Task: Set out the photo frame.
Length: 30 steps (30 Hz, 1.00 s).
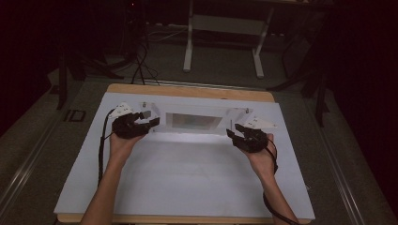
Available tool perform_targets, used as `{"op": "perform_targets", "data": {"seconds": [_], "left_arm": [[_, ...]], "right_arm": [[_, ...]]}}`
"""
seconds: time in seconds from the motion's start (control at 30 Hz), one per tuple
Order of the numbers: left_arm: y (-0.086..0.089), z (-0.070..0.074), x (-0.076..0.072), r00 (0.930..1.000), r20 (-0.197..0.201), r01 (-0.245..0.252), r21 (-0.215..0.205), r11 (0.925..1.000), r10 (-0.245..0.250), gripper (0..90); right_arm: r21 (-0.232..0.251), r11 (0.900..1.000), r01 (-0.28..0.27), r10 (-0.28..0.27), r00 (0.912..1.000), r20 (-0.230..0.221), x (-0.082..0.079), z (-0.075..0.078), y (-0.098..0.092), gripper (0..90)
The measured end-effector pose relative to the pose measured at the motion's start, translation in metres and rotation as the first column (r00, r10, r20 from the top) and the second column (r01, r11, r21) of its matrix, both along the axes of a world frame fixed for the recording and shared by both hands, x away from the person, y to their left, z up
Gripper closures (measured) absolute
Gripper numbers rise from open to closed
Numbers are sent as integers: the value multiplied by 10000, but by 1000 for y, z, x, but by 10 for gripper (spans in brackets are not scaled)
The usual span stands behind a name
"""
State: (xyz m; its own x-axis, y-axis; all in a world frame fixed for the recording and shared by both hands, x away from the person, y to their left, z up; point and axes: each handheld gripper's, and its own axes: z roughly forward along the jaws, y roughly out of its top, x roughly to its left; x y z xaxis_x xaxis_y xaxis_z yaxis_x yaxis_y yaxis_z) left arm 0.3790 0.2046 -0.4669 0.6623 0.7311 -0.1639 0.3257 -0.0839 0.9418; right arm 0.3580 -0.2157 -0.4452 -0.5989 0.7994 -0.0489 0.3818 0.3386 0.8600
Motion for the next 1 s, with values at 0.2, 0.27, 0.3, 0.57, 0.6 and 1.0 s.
{"op": "perform_targets", "data": {"seconds": [0.2,0.27,0.3,0.57,0.6,1.0], "left_arm": [[0,1,2,10000,-65,-59,7,10000,59,436],[-1,1,3,9999,-82,-96,-3,10000,96,436],[-1,1,3,9999,-80,-106,-11,9999,105,436],[0,2,4,9999,-93,-117,-32,9999,117,437],[0,2,4,9999,-93,-117,-32,9999,117,437],[-1,2,7,9997,-154,-176,-71,9998,174,435]], "right_arm": [[-268,9988,416,-419,9991,-104,3,-5,-4,529],[-216,9987,461,-464,9988,-140,4,-6,-5,520],[-218,9987,471,-474,9988,-112,5,-6,-6,516],[-221,9964,817,-818,9966,-20,8,-6,-17,491],[-221,9964,817,-818,9966,-20,8,-6,-17,491],[297,9984,476,-486,9982,358,26,-11,-19,395]]}}
